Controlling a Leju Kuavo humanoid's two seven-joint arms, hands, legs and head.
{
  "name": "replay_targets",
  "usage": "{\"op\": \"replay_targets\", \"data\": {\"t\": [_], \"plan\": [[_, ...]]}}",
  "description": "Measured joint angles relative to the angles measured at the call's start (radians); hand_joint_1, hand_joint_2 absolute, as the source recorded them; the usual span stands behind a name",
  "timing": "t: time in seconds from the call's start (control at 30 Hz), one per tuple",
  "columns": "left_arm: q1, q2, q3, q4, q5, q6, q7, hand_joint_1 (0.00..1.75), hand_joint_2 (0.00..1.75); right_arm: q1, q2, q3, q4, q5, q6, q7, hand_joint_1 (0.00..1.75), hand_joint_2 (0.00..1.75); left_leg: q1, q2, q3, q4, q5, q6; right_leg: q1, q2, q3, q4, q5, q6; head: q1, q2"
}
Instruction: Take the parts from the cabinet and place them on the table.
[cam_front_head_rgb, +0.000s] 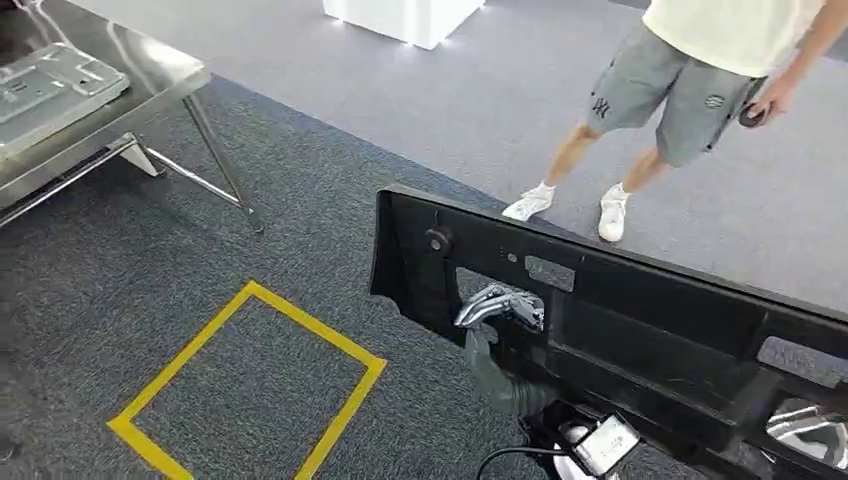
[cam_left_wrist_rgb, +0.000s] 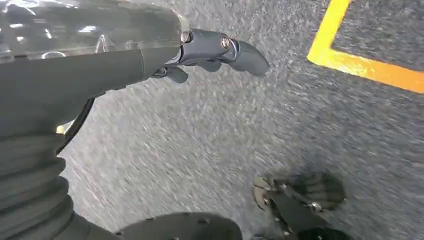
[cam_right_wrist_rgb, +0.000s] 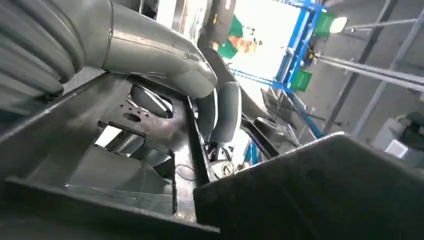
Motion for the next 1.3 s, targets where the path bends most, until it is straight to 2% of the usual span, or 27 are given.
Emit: {"op": "replay_targets", "data": {"t": [0.03,0.07,0.13,0.17,0.2,0.23,0.33,0.37,0.4,0.43,0.5,0.57,0.63,0.67,0.7,0.73,0.87,0.9,0.93,1.0,1.03,1.07,1.13,1.17,1.2,1.23,1.3], "plan": [[0.000,-0.001,0.000,0.000,-0.004,0.000,-0.006,0.00,1.75,-0.001,0.000,-0.003,0.005,0.000,0.001,0.001,1.75,1.75,0.000,-0.016,0.000,0.001,0.000,0.000,0.000,0.002,-0.025,0.037,0.003,0.000,0.000,0.000],[0.000,-0.002,0.000,0.000,-0.007,0.000,-0.008,0.00,1.75,-0.002,0.000,-0.004,0.009,0.000,0.003,0.002,1.75,1.75,0.000,-0.031,0.002,0.002,0.000,0.000,0.000,0.002,-0.026,0.022,0.030,0.000,0.000,0.000],[-0.004,-0.004,0.000,0.000,-0.016,-0.003,-0.010,0.00,1.75,-0.008,-0.001,-0.009,0.014,-0.003,0.002,0.004,1.75,1.75,0.001,-0.063,0.006,0.007,-0.004,-0.005,-0.003,0.014,0.029,-0.120,0.129,-0.003,0.000,0.000],[-0.006,-0.006,0.000,0.000,-0.019,-0.003,-0.010,0.00,1.75,-0.012,-0.003,-0.012,0.018,-0.007,0.002,0.007,1.75,1.75,0.002,-0.076,0.007,0.012,-0.007,-0.009,-0.006,0.042,0.068,-0.213,0.178,-0.005,0.000,0.000],[-0.008,-0.010,0.000,0.000,-0.019,-0.003,-0.009,0.00,1.75,-0.016,-0.006,-0.015,0.024,-0.011,0.001,0.009,1.75,1.75,0.002,-0.086,0.000,0.016,-0.009,-0.013,-0.010,0.102,0.082,-0.251,0.168,-0.009,0.000,0.000],[-0.013,-0.010,0.000,0.000,-0.019,-0.003,-0.005,0.00,1.75,-0.015,-0.007,-0.016,0.030,-0.016,0.001,0.010,1.75,1.75,0.000,-0.100,-0.008,0.025,-0.011,-0.019,-0.012,0.100,0.082,-0.266,0.170,-0.007,0.000,0.000],[-0.002,-0.010,0.000,0.000,-0.025,-0.006,0.017,0.00,1.75,-0.017,-0.011,-0.018,0.048,-0.024,-0.004,0.010,1.75,1.75,0.009,-0.129,-0.019,0.017,-0.006,-0.039,-0.003,0.070,0.086,-0.272,0.171,-0.022,0.000,0.000],[-0.004,-0.010,0.000,0.000,-0.025,-0.006,0.026,0.00,1.75,-0.016,-0.010,-0.017,0.050,-0.024,-0.006,0.010,1.75,1.75,0.010,-0.117,-0.016,0.025,-0.011,-0.042,-0.010,0.051,0.094,-0.280,0.174,-0.029,0.000,0.000],[-0.004,-0.010,0.000,0.000,-0.025,-0.006,0.032,0.00,1.75,-0.012,-0.010,-0.017,0.051,-0.024,-0.010,0.011,1.75,1.75,0.001,-0.055,-0.029,0.056,-0.028,-0.047,-0.008,0.039,0.102,-0.284,0.171,-0.036,0.000,0.000],[-0.005,-0.010,0.000,0.000,-0.025,-0.006,0.034,0.00,1.75,-0.004,-0.010,-0.017,0.050,-0.022,-0.012,0.011,1.75,1.75,0.003,-0.018,-0.062,0.121,-0.065,-0.052,-0.005,0.021,0.106,-0.285,0.167,-0.042,0.000,0.000],[-0.010,-0.009,0.001,0.000,-0.022,-0.006,0.029,0.00,1.75,0.022,-0.011,-0.017,0.050,-0.019,-0.021,0.012,1.75,1.75,0.006,0.008,-0.144,0.283,-0.137,-0.058,-0.001,-0.014,0.111,-0.284,0.160,-0.046,0.000,0.000],[-0.013,-0.008,0.001,0.000,-0.023,-0.005,0.025,0.00,1.75,0.037,-0.011,-0.017,0.050,-0.016,-0.022,0.016,1.75,1.75,0.007,0.014,-0.171,0.334,-0.133,-0.060,0.000,-0.044,0.114,-0.284,0.156,-0.045,0.000,0.000],[-0.009,-0.008,0.000,0.000,-0.030,-0.006,0.024,0.00,1.75,0.050,-0.011,-0.017,0.046,-0.011,-0.025,0.016,1.75,1.75,0.007,0.022,-0.098,0.199,-0.054,-0.056,0.001,-0.069,0.124,-0.284,0.148,-0.041,0.000,0.000],[-0.006,-0.008,0.000,0.000,-0.036,-0.006,0.024,0.00,1.75,0.059,-0.011,-0.017,0.038,-0.007,-0.028,0.016,1.75,1.75,0.005,0.044,-0.040,0.092,-0.007,-0.049,0.001,-0.081,0.132,-0.284,0.143,-0.038,0.000,0.000],[-0.001,-0.007,0.000,0.000,-0.038,-0.005,0.024,0.00,1.75,0.066,-0.011,-0.017,0.032,-0.005,-0.031,0.016,1.75,1.75,-0.002,0.091,-0.008,0.031,-0.009,-0.042,0.004,-0.089,0.138,-0.284,0.138,-0.035,0.000,0.000],[0.000,-0.006,0.000,0.000,-0.041,-0.006,0.024,0.00,1.75,0.071,-0.011,-0.017,0.027,-0.003,-0.034,0.016,1.75,1.75,-0.012,0.093,-0.002,0.017,-0.015,-0.030,0.010,-0.098,0.137,-0.280,0.134,-0.028,0.000,0.000],[0.003,-0.010,-0.001,0.000,-0.044,-0.009,0.022,0.00,1.75,0.079,-0.011,-0.017,0.018,-0.002,-0.039,0.016,1.75,1.75,-0.006,0.044,-0.001,0.005,-0.008,-0.007,0.012,-0.130,0.145,-0.285,0.124,-0.007,0.000,0.000],[0.003,-0.015,-0.002,0.000,-0.047,-0.009,0.022,0.00,1.75,0.080,-0.011,-0.017,0.013,-0.001,-0.042,0.016,1.75,1.75,-0.004,0.036,0.004,-0.001,-0.006,-0.004,0.003,-0.068,0.143,-0.263,0.110,-0.003,0.000,0.000],[0.001,-0.015,-0.002,0.000,-0.048,-0.008,0.022,0.00,1.75,0.083,-0.012,-0.017,0.008,0.000,-0.044,0.016,1.75,1.75,-0.002,0.029,0.005,-0.001,-0.005,0.000,0.003,-0.027,0.116,-0.208,0.077,-0.002,0.000,0.000],[-0.001,-0.016,-0.004,0.000,-0.053,-0.008,0.017,0.00,1.75,0.094,-0.013,-0.018,0.003,0.006,-0.050,0.017,1.75,1.75,-0.003,0.006,0.005,-0.001,-0.006,0.005,0.002,0.000,0.025,-0.035,0.003,0.002,0.000,0.000],[0.000,-0.016,-0.005,0.000,-0.055,-0.008,0.016,0.00,1.75,0.098,-0.013,-0.018,0.003,0.008,-0.053,0.018,1.75,1.75,-0.003,-0.008,0.005,0.000,-0.006,0.005,0.002,0.003,-0.012,0.024,-0.009,0.003,0.000,0.000],[-0.001,-0.016,-0.006,0.000,-0.055,-0.008,0.015,0.00,1.75,0.100,-0.013,-0.018,0.002,0.012,-0.055,0.019,1.75,1.75,-0.003,-0.022,0.005,0.001,-0.007,0.004,0.002,0.003,-0.027,0.037,0.004,0.004,0.000,0.000],[-0.002,-0.016,-0.008,0.000,-0.055,-0.008,0.013,0.00,1.75,0.101,-0.013,-0.018,-0.008,0.017,-0.057,0.024,1.75,1.75,-0.002,-0.054,0.010,0.005,-0.009,0.001,0.000,0.007,0.015,-0.081,0.097,0.000,0.000,0.000],[-0.003,-0.018,-0.009,0.000,-0.055,-0.008,0.013,0.00,1.75,0.100,-0.013,-0.018,-0.014,0.019,-0.056,0.028,1.75,1.75,-0.002,-0.069,0.014,0.007,-0.012,-0.003,-0.001,0.025,0.056,-0.174,0.149,-0.002,0.000,0.000],[-0.004,-0.019,-0.010,0.000,-0.055,-0.008,0.013,0.00,1.75,0.098,-0.013,-0.018,-0.017,0.019,-0.055,0.031,1.75,1.75,0.000,-0.081,0.012,0.011,-0.015,-0.006,-0.006,0.073,0.087,-0.255,0.176,-0.004,0.000,0.000],[-0.008,-0.019,-0.010,0.000,-0.056,-0.008,0.013,0.00,1.75,0.095,-0.013,-0.020,-0.017,0.021,-0.055,0.033,1.75,1.75,-0.006,-0.091,0.007,0.018,-0.019,-0.012,-0.008,0.096,0.097,-0.272,0.160,-0.006,0.000,0.000],[-0.008,-0.019,-0.011,0.000,-0.056,-0.008,0.016,0.00,1.75,0.091,-0.013,-0.024,-0.019,0.021,-0.054,0.034,1.75,1.75,0.002,-0.111,-0.001,0.014,-0.015,-0.023,0.000,0.076,0.093,-0.269,0.162,-0.016,0.000,0.000]]}}
